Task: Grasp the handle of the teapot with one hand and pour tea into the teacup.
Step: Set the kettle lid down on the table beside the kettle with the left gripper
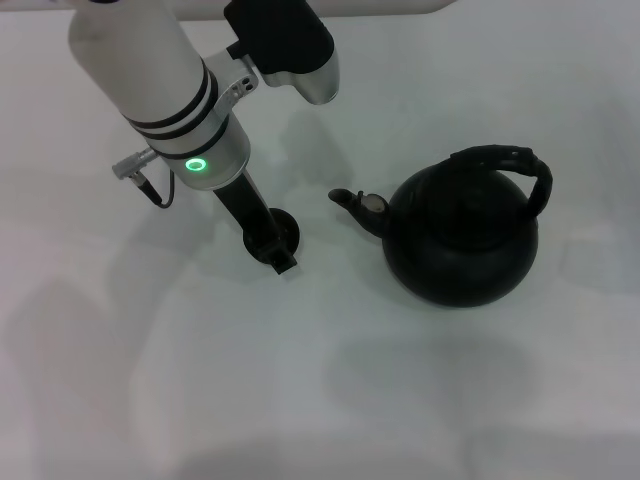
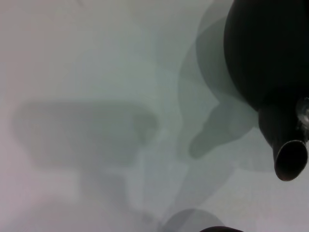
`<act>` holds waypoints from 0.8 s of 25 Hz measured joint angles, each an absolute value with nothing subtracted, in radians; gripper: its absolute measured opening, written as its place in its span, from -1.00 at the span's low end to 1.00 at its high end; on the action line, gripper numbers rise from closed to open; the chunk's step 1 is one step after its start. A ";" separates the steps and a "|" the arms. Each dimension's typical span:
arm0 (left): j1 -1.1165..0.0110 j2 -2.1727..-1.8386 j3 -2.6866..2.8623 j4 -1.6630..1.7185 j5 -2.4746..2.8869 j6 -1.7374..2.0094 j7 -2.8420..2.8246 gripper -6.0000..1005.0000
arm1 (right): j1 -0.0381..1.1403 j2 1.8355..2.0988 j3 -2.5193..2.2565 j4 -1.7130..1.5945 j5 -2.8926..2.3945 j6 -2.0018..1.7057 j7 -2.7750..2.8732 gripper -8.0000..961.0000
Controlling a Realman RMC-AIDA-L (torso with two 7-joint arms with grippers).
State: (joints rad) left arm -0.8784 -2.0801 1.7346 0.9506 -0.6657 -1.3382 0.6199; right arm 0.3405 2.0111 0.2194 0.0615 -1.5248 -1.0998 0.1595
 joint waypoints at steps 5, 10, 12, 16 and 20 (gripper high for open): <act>-0.879 -2.080 1.735 0.951 -0.667 -1.338 0.617 0.42 | 0.341 2.011 0.219 0.061 -1.525 -1.100 0.159 0.83; -0.879 -2.081 1.735 0.951 -0.667 -1.336 0.613 0.42 | 0.341 2.011 0.219 0.061 -1.525 -1.100 0.160 0.83; -0.879 -2.081 1.735 0.951 -0.667 -1.336 0.613 0.42 | 0.341 2.011 0.219 0.061 -1.525 -1.100 0.159 0.83; -0.879 -2.081 1.735 0.945 -0.667 -1.328 0.613 0.42 | 0.341 2.011 0.219 0.061 -1.525 -1.100 0.159 0.83; -0.879 -2.082 1.735 0.940 -0.667 -1.324 0.611 0.42 | 0.341 2.011 0.219 0.061 -1.525 -1.100 0.160 0.83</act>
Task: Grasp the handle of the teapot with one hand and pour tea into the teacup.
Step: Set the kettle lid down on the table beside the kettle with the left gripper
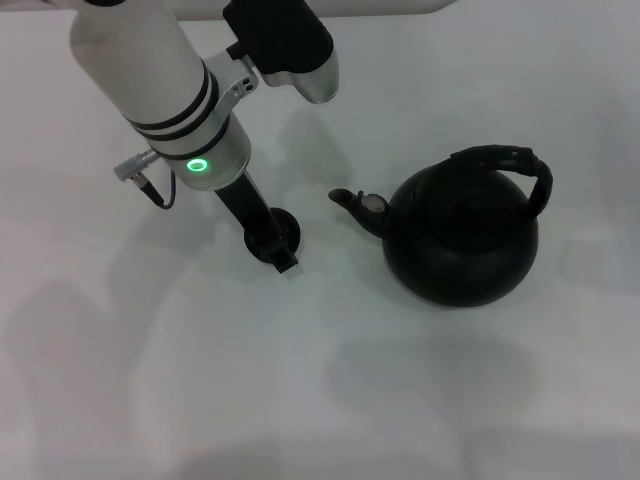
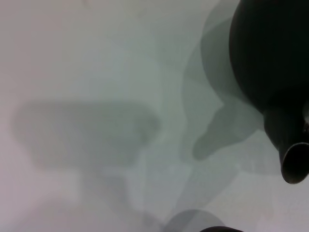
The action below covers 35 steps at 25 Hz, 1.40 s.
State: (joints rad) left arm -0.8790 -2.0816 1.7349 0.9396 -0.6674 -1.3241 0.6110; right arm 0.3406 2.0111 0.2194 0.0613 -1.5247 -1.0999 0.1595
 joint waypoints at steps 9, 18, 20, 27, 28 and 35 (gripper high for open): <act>-0.879 -2.082 1.735 0.934 -0.666 -1.312 0.605 0.42 | 0.343 2.011 0.219 0.061 -1.525 -1.100 0.159 0.83; -0.882 -2.083 1.740 0.925 -0.666 -1.311 0.601 0.43 | 0.344 2.011 0.219 0.061 -1.525 -1.100 0.159 0.83; -0.882 -2.083 1.745 0.925 -0.667 -1.310 0.600 0.43 | 0.344 2.011 0.219 0.061 -1.525 -1.100 0.159 0.83; -0.882 -2.085 1.759 0.918 -0.667 -1.295 0.597 0.43 | 0.344 2.011 0.219 0.061 -1.525 -1.100 0.159 0.83; -0.882 -2.085 1.760 0.915 -0.667 -1.292 0.594 0.43 | 0.344 2.011 0.219 0.061 -1.525 -1.100 0.159 0.83; -0.881 -2.085 1.763 0.915 -0.663 -1.287 0.586 0.44 | 0.344 2.011 0.219 0.061 -1.525 -1.100 0.160 0.83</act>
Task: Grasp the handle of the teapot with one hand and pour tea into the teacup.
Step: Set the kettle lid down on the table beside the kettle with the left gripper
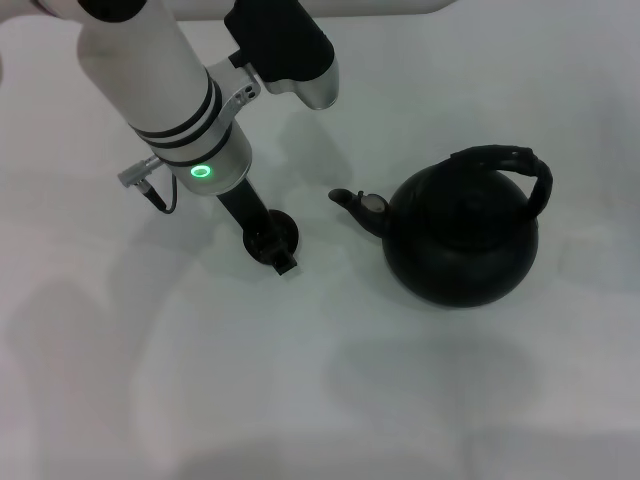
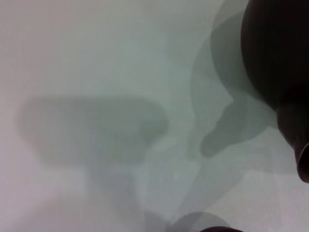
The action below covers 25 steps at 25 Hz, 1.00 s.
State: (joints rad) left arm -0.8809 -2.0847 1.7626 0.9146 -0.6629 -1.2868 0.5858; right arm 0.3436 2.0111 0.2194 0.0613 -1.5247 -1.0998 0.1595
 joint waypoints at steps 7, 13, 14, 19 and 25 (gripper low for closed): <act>-0.881 -2.085 1.763 0.918 -0.661 -1.287 0.586 0.47 | 0.345 2.011 0.219 0.061 -1.525 -1.100 0.160 0.83; -0.881 -2.085 1.763 0.916 -0.660 -1.286 0.586 0.55 | 0.346 2.011 0.219 0.061 -1.525 -1.100 0.160 0.83; -0.881 -2.085 1.763 0.916 -0.659 -1.286 0.586 0.57 | 0.347 2.011 0.219 0.061 -1.525 -1.100 0.160 0.83; -0.882 -2.083 1.762 0.930 -0.660 -1.287 0.585 0.64 | 0.348 2.011 0.219 0.061 -1.525 -1.100 0.160 0.83; -0.860 -2.080 1.760 0.982 -0.658 -1.300 0.583 0.67 | 0.348 2.011 0.219 0.061 -1.525 -1.100 0.160 0.83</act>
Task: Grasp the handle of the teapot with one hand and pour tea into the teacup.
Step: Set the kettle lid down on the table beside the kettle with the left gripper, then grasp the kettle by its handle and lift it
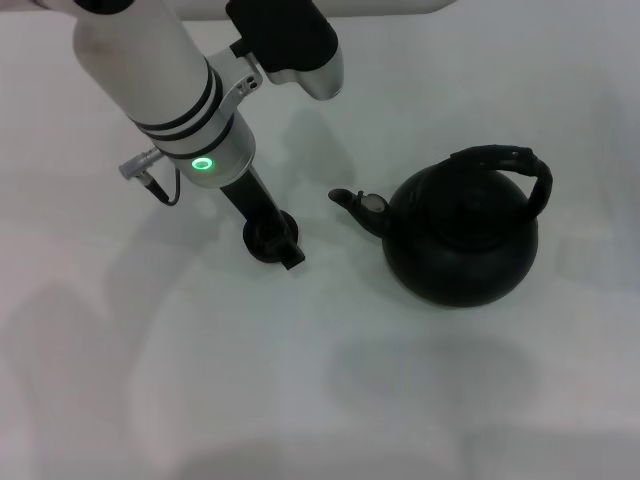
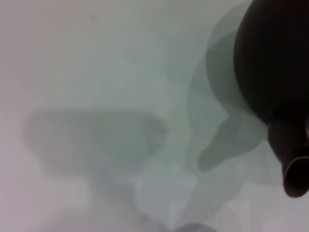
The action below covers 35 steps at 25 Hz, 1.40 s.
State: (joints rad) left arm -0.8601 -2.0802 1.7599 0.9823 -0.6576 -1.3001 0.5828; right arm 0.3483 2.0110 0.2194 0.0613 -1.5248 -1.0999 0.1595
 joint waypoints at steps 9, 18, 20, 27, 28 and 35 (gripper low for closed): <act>-0.748 -2.075 1.733 1.174 -0.607 -1.319 0.581 0.69 | 0.341 2.011 0.219 0.052 -1.525 -1.100 0.159 0.83; -0.472 -2.076 1.625 1.466 -0.628 -1.228 0.674 0.69 | 0.328 2.007 0.148 0.016 -1.525 -1.114 0.149 0.83; -0.369 -2.075 1.587 1.510 -0.716 -1.145 0.748 0.69 | 0.326 2.006 0.092 -0.003 -1.525 -1.125 0.165 0.83; -0.142 -2.076 1.442 1.444 -1.217 -0.977 1.198 0.69 | 0.308 2.003 -0.315 -0.240 -1.526 -1.128 0.623 0.83; -0.119 -2.076 1.431 1.414 -1.297 -0.963 1.274 0.69 | 0.265 2.007 -0.484 -0.382 -1.527 -1.134 0.812 0.83; -0.040 -2.075 1.364 1.053 -1.898 -0.981 1.900 0.69 | 0.049 2.010 -0.860 -0.911 -1.587 -1.138 1.274 0.82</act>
State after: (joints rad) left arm -0.0402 -2.0751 1.3641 1.0528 -1.8982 -0.9813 1.8998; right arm 0.0486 2.0097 -0.8600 -0.9105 -1.5869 -1.1376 1.2739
